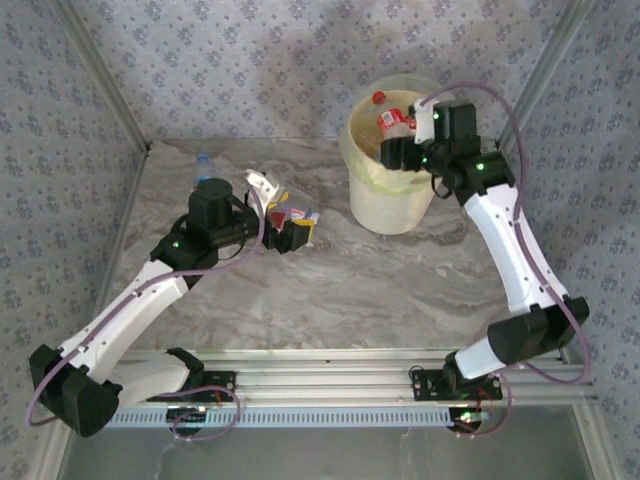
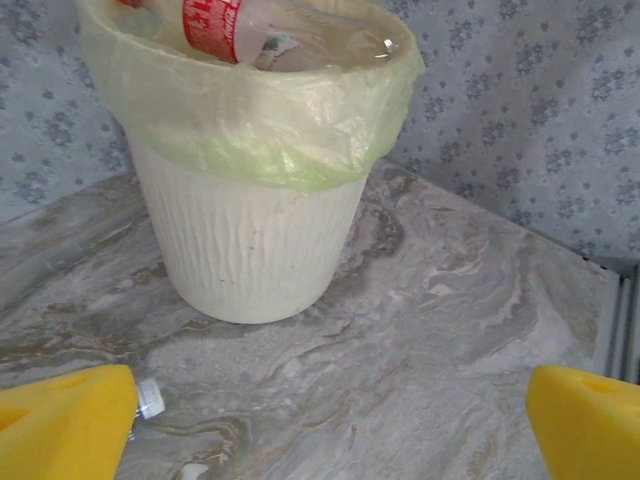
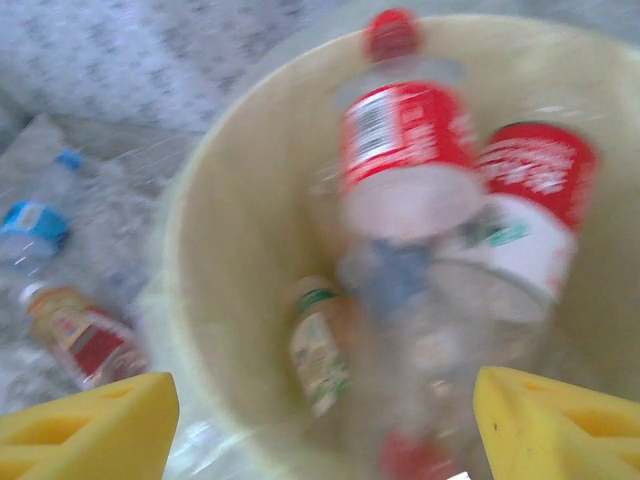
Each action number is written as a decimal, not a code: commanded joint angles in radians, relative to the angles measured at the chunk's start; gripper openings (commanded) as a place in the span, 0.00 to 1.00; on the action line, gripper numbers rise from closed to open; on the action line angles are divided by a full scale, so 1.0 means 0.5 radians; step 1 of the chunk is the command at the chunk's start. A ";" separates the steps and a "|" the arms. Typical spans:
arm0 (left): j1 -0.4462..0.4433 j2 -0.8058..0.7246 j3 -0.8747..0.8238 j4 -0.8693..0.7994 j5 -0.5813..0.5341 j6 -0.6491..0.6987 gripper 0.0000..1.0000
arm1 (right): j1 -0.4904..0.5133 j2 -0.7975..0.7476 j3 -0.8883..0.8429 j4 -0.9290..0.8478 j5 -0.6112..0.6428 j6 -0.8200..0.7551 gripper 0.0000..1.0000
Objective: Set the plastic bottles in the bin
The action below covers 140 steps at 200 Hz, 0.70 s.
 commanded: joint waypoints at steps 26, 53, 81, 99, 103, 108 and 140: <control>0.072 -0.102 0.037 -0.091 -0.223 0.270 1.00 | 0.386 -0.197 -0.293 0.118 -0.133 -0.052 0.80; 0.082 -0.222 -0.044 -0.037 -0.302 0.365 1.00 | 0.523 -0.152 -0.365 0.138 -0.280 -0.068 0.81; 0.093 -0.276 -0.072 -0.014 -0.314 0.392 1.00 | 0.619 0.033 -0.356 0.138 -0.307 -0.112 0.81; 0.092 -0.273 -0.069 -0.023 -0.292 0.404 1.00 | 0.637 0.157 -0.358 0.211 -0.302 -0.128 0.81; 0.092 -0.273 -0.069 -0.025 -0.292 0.405 1.00 | 0.638 0.186 -0.358 0.238 -0.308 -0.130 0.81; 0.093 -0.276 -0.069 -0.025 -0.292 0.407 1.00 | 0.637 0.222 -0.353 0.255 -0.315 -0.136 0.81; 0.091 -0.283 -0.084 -0.009 -0.254 0.403 1.00 | 0.644 0.498 -0.238 0.300 -0.310 -0.194 0.83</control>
